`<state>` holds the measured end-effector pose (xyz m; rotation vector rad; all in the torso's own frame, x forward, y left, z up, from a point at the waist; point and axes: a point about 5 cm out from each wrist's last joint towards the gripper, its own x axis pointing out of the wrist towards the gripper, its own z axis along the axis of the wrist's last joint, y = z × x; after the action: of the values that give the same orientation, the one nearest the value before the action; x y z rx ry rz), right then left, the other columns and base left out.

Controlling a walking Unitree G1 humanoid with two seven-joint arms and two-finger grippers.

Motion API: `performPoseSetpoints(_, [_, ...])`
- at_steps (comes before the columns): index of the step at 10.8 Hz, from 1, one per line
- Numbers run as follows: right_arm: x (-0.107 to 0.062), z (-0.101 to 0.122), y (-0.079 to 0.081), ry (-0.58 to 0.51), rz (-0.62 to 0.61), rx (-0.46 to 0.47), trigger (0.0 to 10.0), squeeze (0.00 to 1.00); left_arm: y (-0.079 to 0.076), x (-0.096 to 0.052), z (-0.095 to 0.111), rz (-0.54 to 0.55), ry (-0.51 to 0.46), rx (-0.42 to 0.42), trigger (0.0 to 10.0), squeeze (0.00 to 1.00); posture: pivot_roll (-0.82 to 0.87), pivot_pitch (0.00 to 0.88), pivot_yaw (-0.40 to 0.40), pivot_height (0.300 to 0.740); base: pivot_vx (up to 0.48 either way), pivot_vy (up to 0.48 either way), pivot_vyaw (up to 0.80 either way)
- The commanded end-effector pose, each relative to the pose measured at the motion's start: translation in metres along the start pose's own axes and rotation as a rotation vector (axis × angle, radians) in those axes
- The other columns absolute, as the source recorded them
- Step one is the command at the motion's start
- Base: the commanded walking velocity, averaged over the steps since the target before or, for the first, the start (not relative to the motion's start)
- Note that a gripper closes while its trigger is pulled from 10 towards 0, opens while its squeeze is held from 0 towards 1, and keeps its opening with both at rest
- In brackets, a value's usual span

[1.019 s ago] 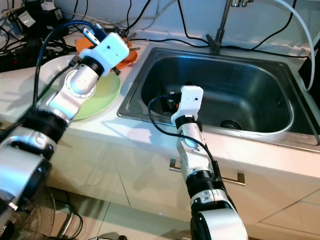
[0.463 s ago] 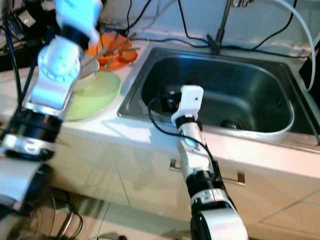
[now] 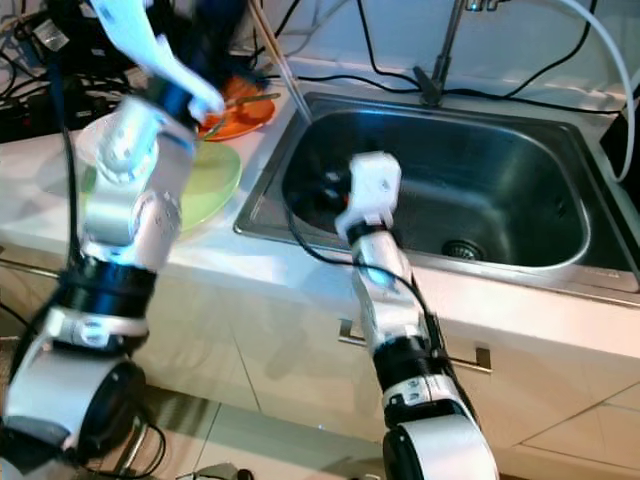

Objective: Kitchen organization

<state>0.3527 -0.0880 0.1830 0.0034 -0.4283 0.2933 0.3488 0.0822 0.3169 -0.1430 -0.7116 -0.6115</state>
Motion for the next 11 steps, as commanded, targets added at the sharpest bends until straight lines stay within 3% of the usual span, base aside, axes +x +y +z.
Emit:
performPoseSetpoints(1, [0.006, 0.012, 0.006, -0.039, 0.052, -0.012, 10.0, 1.00, -0.001, -0.003, -0.001, -0.020, 0.012, -0.040, 10.0, 0.00, 0.06, 0.008, 0.032, 0.740, 0.000, 0.000, 0.00])
performPoseSetpoints(2, [0.008, 0.020, 0.014, -0.069, 0.110, -0.019, 10.0, 0.96, -0.001, -0.007, -0.008, -0.021, 0.040, -0.086, 10.0, 0.00, 0.06, 0.003, 0.029, 0.740, 0.000, 0.000, 0.00])
performPoseSetpoints(3, [0.008, 0.023, 0.018, -0.081, 0.142, -0.014, 10.0, 0.00, 0.000, -0.009, -0.009, -0.017, 0.041, -0.108, 10.0, 0.00, 0.06, 0.002, 0.029, 0.740, 0.000, 0.000, 0.00])
performPoseSetpoints(6, [0.010, 0.029, 0.031, -0.087, 0.198, -0.004, 10.0, 0.00, 0.003, -0.016, -0.017, -0.032, 0.085, -0.131, 10.0, 0.00, 0.04, 0.000, 0.067, 0.740, 0.000, 0.000, 0.00])
performPoseSetpoints(8, [0.010, 0.026, 0.033, -0.080, 0.179, 0.017, 10.0, 0.00, 0.007, -0.012, -0.027, -0.058, 0.153, -0.088, 10.0, 0.00, 0.06, 0.000, 0.089, 0.740, 0.000, 0.000, 0.00])
performPoseSetpoints(9, [0.010, 0.024, 0.031, -0.068, 0.170, 0.012, 10.0, 0.00, 0.009, -0.011, -0.027, -0.040, 0.159, -0.069, 10.0, 0.00, 0.06, 0.000, 0.086, 0.740, 0.000, 0.000, 0.00])
performPoseSetpoints(10, [0.011, 0.023, 0.018, -0.051, 0.106, 0.013, 10.0, 0.00, 0.012, -0.015, -0.031, 0.010, 0.174, -0.038, 10.0, 0.00, 0.06, 0.000, 0.060, 0.740, 0.000, 0.000, 0.00])
performPoseSetpoints(11, [0.010, 0.020, 0.004, -0.030, 0.056, -0.001, 10.0, 0.00, 0.018, -0.029, -0.042, 0.087, 0.208, -0.022, 10.0, 0.00, 0.05, 0.002, 0.048, 0.740, 0.000, 0.000, 0.00])
